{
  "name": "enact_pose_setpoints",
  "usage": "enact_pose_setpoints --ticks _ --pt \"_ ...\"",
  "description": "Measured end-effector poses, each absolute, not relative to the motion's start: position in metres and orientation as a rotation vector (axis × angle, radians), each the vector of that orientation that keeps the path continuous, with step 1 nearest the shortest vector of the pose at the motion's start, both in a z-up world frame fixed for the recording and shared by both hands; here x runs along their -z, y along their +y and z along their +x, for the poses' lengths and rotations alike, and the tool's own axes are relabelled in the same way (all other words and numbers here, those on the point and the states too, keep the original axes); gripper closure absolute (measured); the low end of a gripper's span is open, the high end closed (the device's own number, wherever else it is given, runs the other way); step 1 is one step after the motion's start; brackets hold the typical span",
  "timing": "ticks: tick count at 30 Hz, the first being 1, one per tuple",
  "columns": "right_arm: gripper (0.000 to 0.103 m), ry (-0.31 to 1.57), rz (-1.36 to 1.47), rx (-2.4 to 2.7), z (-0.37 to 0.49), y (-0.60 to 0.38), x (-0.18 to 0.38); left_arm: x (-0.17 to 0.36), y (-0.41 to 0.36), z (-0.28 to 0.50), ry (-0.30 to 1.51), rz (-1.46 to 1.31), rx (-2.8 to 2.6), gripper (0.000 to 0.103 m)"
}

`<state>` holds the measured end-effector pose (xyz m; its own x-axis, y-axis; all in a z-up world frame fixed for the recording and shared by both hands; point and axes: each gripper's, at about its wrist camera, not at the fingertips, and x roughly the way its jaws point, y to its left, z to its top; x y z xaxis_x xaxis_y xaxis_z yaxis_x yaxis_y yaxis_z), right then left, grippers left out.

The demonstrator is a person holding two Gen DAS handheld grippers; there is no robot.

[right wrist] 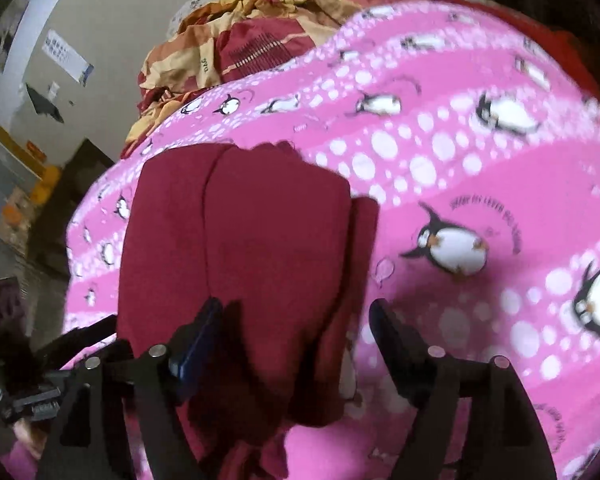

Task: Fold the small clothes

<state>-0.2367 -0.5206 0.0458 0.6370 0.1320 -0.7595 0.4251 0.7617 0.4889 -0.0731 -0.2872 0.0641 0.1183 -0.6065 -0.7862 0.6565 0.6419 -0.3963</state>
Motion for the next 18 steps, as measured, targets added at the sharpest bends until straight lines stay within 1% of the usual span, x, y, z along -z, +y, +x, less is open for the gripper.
enact_pose_setpoints --ticks 5,9,11,13,14,16,18 --pt "0.017 0.856 0.8 0.102 -0.227 -0.525 -0.026 -0.043 -0.285 -0.045 1.234 -0.113 0.979 0.02" --pt "0.014 0.827 0.876 0.035 -0.218 -0.525 -0.014 -0.024 -0.296 -0.034 1.305 -0.168 1.015 0.019" --pt "0.015 0.822 0.854 0.035 -0.215 -0.521 -0.015 -0.018 -0.301 -0.033 1.321 -0.188 1.029 0.018" --pt "0.031 0.822 0.843 0.021 -0.214 -0.517 -0.019 -0.018 -0.305 -0.035 1.323 -0.188 1.048 0.019" --pt "0.034 0.826 0.839 0.021 -0.213 -0.515 -0.022 -0.02 -0.308 -0.037 1.321 -0.182 1.072 0.026" --pt "0.051 0.823 0.829 0.014 -0.212 -0.511 -0.029 -0.026 -0.31 -0.043 1.291 -0.142 1.074 0.03" --pt "0.059 0.818 0.824 0.006 -0.21 -0.507 -0.037 -0.035 -0.309 -0.05 1.264 -0.111 1.084 0.04"
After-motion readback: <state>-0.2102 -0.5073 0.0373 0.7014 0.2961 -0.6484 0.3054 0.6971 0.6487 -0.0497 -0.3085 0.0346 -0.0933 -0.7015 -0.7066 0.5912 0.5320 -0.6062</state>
